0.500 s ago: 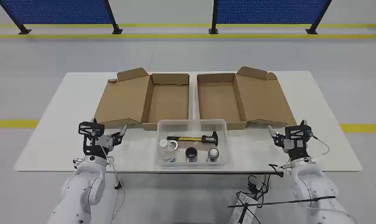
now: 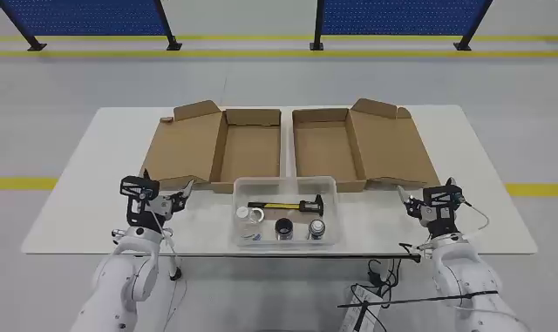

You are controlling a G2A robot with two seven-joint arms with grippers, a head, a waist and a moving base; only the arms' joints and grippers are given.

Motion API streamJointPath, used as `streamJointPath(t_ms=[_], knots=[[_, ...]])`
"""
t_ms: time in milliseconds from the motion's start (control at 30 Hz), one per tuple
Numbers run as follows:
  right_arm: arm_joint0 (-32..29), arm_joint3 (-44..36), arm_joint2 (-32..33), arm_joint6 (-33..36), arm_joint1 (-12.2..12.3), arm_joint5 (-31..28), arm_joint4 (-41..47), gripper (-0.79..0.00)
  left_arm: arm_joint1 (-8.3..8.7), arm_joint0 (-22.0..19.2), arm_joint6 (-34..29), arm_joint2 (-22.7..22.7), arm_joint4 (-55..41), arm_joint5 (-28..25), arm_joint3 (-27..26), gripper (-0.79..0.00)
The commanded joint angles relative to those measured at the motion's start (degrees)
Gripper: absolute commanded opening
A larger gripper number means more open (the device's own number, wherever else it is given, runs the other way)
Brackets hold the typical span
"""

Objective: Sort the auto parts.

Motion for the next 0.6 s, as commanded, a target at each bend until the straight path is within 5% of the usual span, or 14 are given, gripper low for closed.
streamJointPath(t_ms=[0, 233, 567], knots=[[0.0, 0.0, 0.0, 0.0, 0.0, 0.0, 0.0, 0.000, -0.05, -1.0, 0.1, 0.6, -0.2, -1.2, -0.4, 0.000], [0.0, 0.0, 0.0, 0.0, 0.0, 0.0, 0.0, 0.000, -0.08, -3.0, -2.0, 2.6, -2.9, -8.3, -3.5, 0.000], [0.0, 0.0, 0.0, 0.0, 0.0, 0.0, 0.0, 0.000, 0.91, 1.9, -5.3, 1.0, -2.0, -22.2, -11.7, 0.000]])
